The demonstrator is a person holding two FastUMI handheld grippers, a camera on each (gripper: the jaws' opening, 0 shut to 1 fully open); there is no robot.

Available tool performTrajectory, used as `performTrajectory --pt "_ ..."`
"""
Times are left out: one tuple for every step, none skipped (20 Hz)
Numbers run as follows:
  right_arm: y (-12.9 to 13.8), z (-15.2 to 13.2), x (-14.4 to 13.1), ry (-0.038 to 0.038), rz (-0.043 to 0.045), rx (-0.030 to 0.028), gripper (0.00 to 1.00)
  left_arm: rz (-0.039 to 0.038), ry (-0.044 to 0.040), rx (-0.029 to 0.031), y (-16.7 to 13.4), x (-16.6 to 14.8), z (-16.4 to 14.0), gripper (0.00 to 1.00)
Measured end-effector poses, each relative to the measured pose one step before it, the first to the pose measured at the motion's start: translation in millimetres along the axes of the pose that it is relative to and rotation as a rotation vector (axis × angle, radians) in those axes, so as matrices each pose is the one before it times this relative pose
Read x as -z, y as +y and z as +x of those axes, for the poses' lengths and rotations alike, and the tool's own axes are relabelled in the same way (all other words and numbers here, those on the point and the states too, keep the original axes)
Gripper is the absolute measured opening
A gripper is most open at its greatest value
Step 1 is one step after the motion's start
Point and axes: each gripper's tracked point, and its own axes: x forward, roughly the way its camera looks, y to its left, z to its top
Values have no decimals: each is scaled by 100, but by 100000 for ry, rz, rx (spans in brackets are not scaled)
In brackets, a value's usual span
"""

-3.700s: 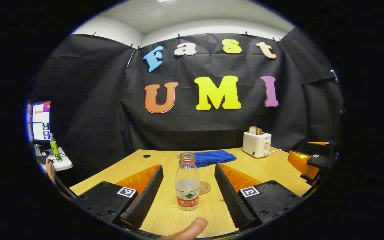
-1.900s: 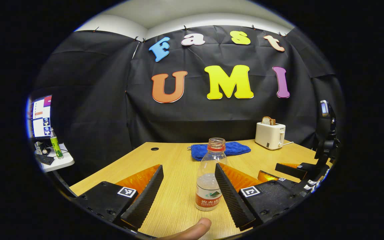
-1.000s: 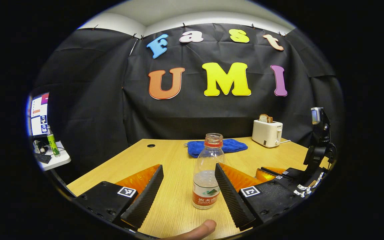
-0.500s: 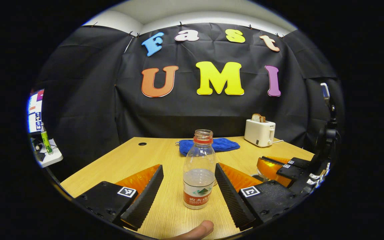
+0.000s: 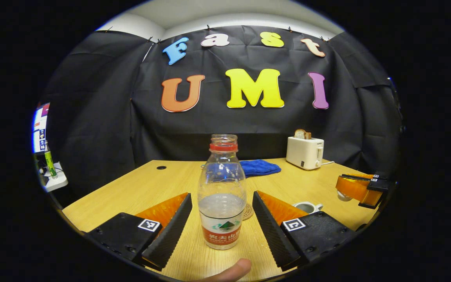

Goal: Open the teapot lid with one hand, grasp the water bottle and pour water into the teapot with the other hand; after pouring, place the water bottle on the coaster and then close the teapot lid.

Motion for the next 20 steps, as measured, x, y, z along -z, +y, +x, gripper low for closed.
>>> performTrajectory --pt "8 -118 -59 -479 270 -548 0 345 -1145 500 -179 120 201 98" --pt "14 -1 -190 -568 -127 -29 0 569 -1449 327 -140 58 405 98" --pt "-139 39 -36 -445 -345 228 0 128 -420 78 39 136 123 98" --pt "-27 4 -78 -470 -312 46 0 -459 185 -97 183 470 201 98" --pt "-4 -30 22 -231 -103 268 0 -742 953 -188 171 471 209 98" --pt "-65 -10 -7 -25 -43 -20 0 -980 630 -863 271 318 185 97" --pt "16 12 12 -29 -192 0 0 -1081 479 -943 353 211 156 98" --pt "-178 28 -99 -79 -299 342 0 -1459 212 -348 281 154 141 97" --pt "-234 -49 -122 -332 -307 519 0 -1186 -347 887 -18 130 196 97" --pt "-289 -10 -191 -325 -169 659 0 -139 -2005 1081 -231 -228 38 95" --pt "-263 -24 -111 -261 -20 411 0 1087 -1505 1467 -321 -182 53 92" --pt "-188 -26 -186 -175 51 217 0 3301 13 868 -123 292 126 81" --pt "-341 -43 -97 -79 181 368 0 4064 -374 -266 2 123 36 81" --pt "-349 -72 -193 -74 371 416 0 2502 558 149 0 113 138 79" --pt "-313 -72 -178 -207 434 280 0 1480 126 968 -366 -186 -222 78" --pt "-293 -20 -222 -254 517 475 0 970 487 202 -196 -197 -179 77" --pt "-347 -65 -48 32 178 216 0 879 32 -677 -45 -250 -138 77" --pt "-256 62 -63 234 -25 219 0 1136 533 -577 -108 -368 24 76" --pt "-204 28 32 254 -12 -141 0 1561 1406 -505 -104 -21 16 77" --pt "-111 -52 -76 77 13 -438 0 2197 2087 -12 -231 55 -128 76"
